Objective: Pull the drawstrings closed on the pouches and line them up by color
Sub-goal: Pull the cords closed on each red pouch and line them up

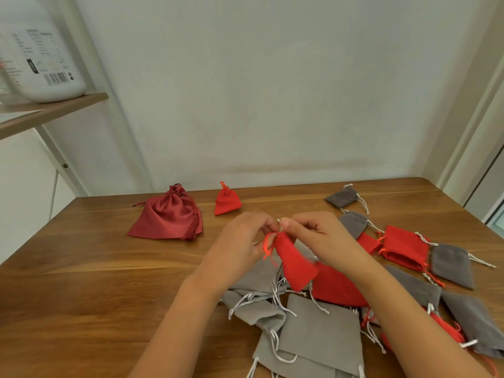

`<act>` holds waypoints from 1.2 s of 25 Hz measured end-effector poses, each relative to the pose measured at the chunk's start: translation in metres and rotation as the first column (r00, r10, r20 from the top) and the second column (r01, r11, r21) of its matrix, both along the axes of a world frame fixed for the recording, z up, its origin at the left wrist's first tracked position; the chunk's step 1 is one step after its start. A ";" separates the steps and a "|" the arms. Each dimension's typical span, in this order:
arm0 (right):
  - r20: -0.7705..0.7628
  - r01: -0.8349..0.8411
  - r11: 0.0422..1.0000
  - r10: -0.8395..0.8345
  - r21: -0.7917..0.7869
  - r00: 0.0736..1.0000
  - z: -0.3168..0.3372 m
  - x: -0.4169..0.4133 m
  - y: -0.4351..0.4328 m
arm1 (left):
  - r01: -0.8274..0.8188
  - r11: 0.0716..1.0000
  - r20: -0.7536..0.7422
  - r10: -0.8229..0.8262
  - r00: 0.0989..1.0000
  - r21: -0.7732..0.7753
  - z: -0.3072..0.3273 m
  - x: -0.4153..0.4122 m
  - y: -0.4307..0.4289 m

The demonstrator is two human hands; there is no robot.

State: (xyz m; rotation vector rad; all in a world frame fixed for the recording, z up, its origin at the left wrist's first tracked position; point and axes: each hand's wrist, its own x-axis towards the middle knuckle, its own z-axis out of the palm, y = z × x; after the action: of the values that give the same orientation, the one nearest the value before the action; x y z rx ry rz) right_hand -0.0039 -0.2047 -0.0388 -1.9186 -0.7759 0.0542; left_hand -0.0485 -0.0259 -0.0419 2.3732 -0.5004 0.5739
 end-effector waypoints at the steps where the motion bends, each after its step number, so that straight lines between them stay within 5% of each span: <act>1: -0.025 0.018 0.999 -0.017 0.048 1.000 0.000 0.002 0.000 | 0.001 0.999 0.054 -0.003 0.999 0.036 0.000 0.000 0.000; 7: -0.273 -0.005 0.916 0.126 0.402 0.954 0.003 0.001 0.002 | -0.054 0.997 0.273 0.039 0.961 0.048 0.000 0.001 0.003; 16: -0.158 0.054 0.937 0.002 0.346 0.987 0.009 0.001 0.000 | -0.043 0.997 0.372 0.065 0.926 -0.067 -0.001 0.001 0.002; 23: 0.104 0.218 0.950 -0.246 0.222 0.964 0.011 0.002 -0.007 | -0.069 0.994 0.532 0.014 0.847 0.084 -0.001 -0.001 -0.011; 30: -0.187 -0.036 0.829 0.168 0.559 0.968 0.014 0.004 -0.005 | -0.127 0.991 0.550 0.122 0.826 -0.029 -0.005 0.003 -0.008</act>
State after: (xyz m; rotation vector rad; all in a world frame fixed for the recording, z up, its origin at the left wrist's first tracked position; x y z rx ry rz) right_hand 0.0004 -0.2098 -0.0249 -1.2891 -0.6482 0.1039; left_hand -0.0454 -0.0336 -0.0472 2.2357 -0.5926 1.3419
